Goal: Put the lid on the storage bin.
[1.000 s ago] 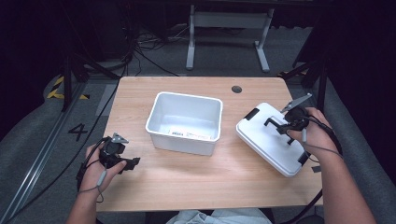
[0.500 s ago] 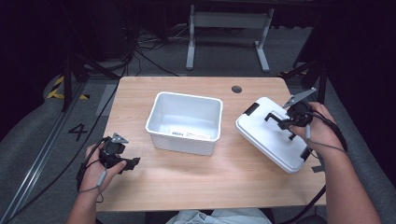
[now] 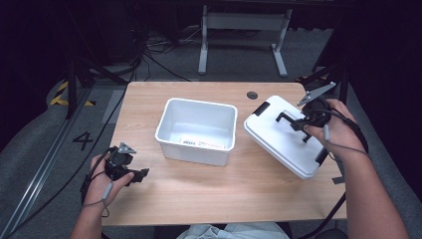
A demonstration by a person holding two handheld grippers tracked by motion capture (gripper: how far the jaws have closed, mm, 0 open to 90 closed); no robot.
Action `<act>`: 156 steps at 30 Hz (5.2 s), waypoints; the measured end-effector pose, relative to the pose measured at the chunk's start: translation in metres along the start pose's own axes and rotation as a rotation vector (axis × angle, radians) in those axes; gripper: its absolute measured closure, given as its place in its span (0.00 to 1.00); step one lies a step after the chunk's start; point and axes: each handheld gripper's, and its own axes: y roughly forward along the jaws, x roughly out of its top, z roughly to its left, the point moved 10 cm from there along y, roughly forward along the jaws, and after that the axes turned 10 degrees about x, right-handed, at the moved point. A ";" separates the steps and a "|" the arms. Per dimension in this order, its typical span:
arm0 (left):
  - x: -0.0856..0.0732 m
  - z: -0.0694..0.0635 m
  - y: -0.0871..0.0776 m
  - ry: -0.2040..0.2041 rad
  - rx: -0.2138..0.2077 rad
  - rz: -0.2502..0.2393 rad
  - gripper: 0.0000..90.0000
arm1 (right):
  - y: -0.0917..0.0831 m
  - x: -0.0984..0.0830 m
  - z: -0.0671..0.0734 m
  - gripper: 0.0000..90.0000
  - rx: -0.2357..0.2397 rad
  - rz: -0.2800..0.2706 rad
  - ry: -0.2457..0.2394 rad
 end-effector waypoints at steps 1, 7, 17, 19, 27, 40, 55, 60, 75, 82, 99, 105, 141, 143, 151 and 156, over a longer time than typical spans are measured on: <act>-0.001 0.000 -0.001 -0.005 0.002 -0.002 0.28 | 0.000 0.000 0.000 0.94 0.000 0.000 0.000; -0.001 0.002 -0.002 -0.011 0.008 -0.008 0.28 | -0.002 0.022 0.009 0.94 0.006 -0.003 -0.051; -0.001 0.002 -0.001 -0.014 0.002 -0.008 0.28 | 0.001 0.061 0.029 0.94 0.033 -0.010 -0.134; 0.000 0.002 -0.001 -0.010 0.000 -0.008 0.28 | 0.002 0.070 0.033 0.94 0.041 -0.010 -0.151; 0.002 0.003 0.000 -0.010 -0.002 -0.014 0.28 | 0.010 0.098 0.047 0.94 0.061 -0.003 -0.210; 0.001 0.002 -0.001 -0.021 -0.014 -0.012 0.28 | 0.029 0.142 0.077 0.94 0.109 -0.009 -0.298; 0.001 0.003 -0.001 -0.013 -0.009 -0.018 0.28 | 0.054 0.174 0.101 0.95 0.158 0.002 -0.378; 0.000 0.004 -0.001 -0.020 -0.008 -0.017 0.28 | 0.063 0.185 0.109 0.95 0.170 0.018 -0.411; 0.000 0.004 -0.001 -0.017 -0.009 -0.013 0.28 | 0.087 0.204 0.122 0.94 0.179 0.035 -0.462; 0.002 0.003 0.001 -0.017 -0.013 -0.012 0.28 | 0.101 0.208 0.124 0.94 0.193 0.048 -0.479; 0.001 0.004 0.001 -0.014 -0.018 -0.009 0.28 | 0.124 0.212 0.130 0.94 0.218 0.076 -0.505; 0.001 0.003 0.002 -0.013 -0.021 -0.008 0.28 | 0.128 0.213 0.128 0.94 0.205 0.086 -0.509; 0.000 0.004 0.001 -0.010 -0.019 -0.007 0.27 | 0.134 0.201 0.133 0.94 0.184 0.113 -0.535; 0.001 0.003 0.001 -0.013 -0.018 -0.007 0.27 | 0.134 0.200 0.134 0.94 0.174 0.122 -0.544; 0.002 0.002 0.001 -0.008 -0.025 -0.005 0.27 | 0.135 0.200 0.138 0.93 0.170 0.114 -0.542; 0.001 0.003 0.001 -0.010 -0.022 -0.007 0.27 | 0.136 0.197 0.141 0.91 0.203 0.116 -0.524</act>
